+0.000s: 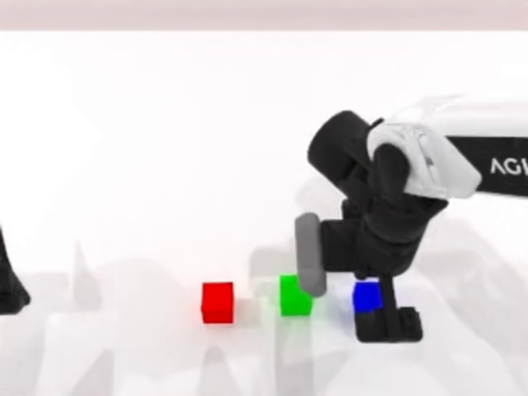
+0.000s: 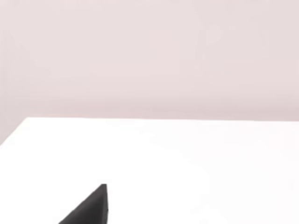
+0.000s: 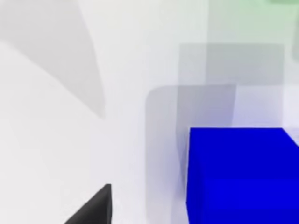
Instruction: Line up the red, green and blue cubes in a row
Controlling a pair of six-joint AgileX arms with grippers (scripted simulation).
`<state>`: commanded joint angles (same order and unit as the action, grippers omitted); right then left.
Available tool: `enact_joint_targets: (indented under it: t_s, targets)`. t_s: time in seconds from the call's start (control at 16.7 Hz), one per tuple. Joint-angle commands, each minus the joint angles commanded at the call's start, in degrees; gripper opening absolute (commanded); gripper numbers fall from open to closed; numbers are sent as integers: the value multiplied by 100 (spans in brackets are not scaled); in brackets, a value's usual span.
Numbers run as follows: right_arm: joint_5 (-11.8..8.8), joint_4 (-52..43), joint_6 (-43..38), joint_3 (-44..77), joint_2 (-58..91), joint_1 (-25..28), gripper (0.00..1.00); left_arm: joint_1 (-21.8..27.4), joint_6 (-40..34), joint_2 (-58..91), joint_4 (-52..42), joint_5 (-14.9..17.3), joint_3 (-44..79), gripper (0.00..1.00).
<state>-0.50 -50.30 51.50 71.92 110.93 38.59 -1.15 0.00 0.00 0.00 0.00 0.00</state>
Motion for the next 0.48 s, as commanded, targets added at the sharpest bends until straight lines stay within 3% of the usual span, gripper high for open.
enact_joint_targets:
  t_s: [0.48]
  targets:
    - [-3,-1391,17,902,-475,23,100,0,0,0,0,0,0,100]
